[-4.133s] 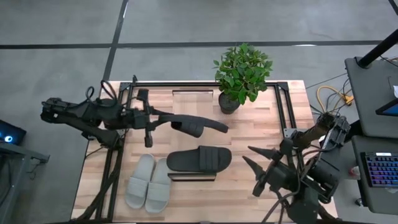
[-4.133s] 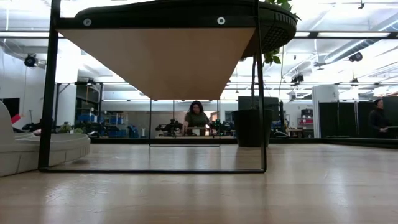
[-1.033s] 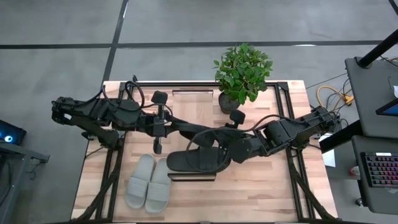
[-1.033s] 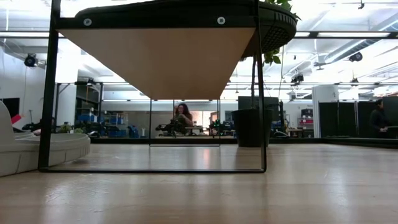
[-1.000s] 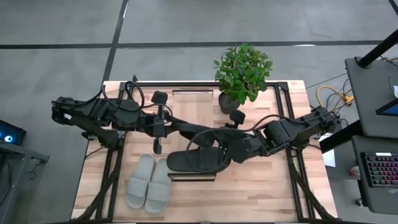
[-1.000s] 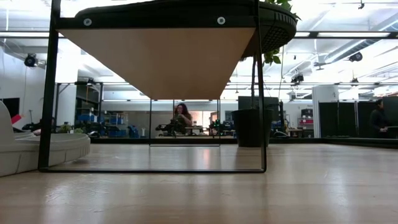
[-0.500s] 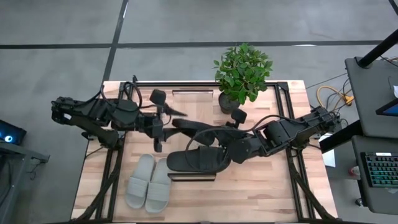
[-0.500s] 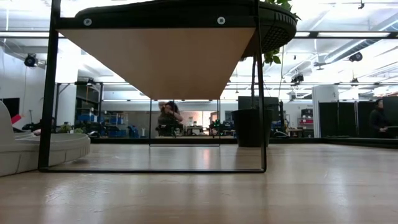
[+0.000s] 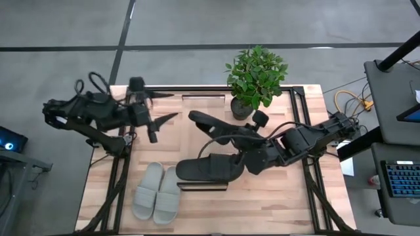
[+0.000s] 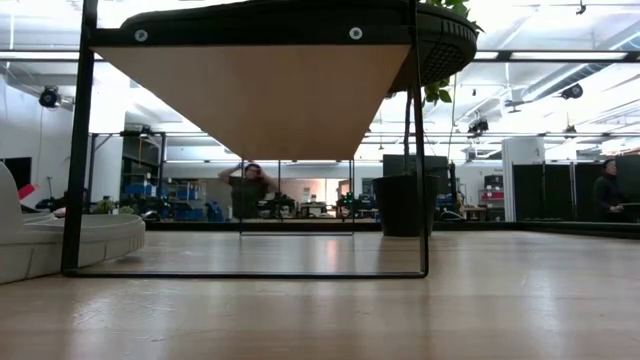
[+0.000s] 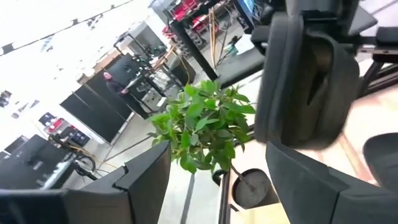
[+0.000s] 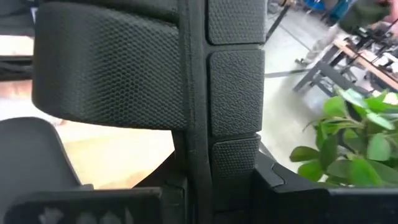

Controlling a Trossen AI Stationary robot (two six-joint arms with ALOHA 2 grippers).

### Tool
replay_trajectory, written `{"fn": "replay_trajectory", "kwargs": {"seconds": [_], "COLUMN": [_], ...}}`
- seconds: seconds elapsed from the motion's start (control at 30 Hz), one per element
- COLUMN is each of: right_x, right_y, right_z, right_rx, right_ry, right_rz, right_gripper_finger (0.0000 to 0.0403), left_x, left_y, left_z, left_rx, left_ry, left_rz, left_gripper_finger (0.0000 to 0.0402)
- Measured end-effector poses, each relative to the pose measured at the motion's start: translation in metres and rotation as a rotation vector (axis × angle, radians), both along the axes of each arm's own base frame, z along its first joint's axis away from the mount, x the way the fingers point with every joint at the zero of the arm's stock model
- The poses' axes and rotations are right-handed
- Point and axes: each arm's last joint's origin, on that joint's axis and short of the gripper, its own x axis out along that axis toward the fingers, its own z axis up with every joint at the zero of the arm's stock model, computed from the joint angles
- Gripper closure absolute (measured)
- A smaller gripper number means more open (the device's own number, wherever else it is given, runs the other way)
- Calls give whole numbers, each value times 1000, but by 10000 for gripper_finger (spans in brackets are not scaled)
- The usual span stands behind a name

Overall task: Pick and place slides into the shelf
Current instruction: Put the black slipper on the shelf

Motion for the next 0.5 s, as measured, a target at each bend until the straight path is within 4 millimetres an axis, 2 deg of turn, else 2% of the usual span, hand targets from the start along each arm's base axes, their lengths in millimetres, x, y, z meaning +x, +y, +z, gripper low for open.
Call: {"fn": "replay_trajectory", "kwargs": {"seconds": [0.2,0.5], "right_x": [-10,-10], "right_y": [18,76], "right_z": [4,11], "right_rx": [40,199], "right_ry": [-3,-49], "right_rz": [102,579], "right_gripper_finger": [329,329], "left_x": [-9,-9], "left_y": [3,3], "left_z": [-7,-15], "left_rx": [-24,-19], "left_ry": [8,19], "left_rz": [-1,17], "left_gripper_finger": [155,155]}}
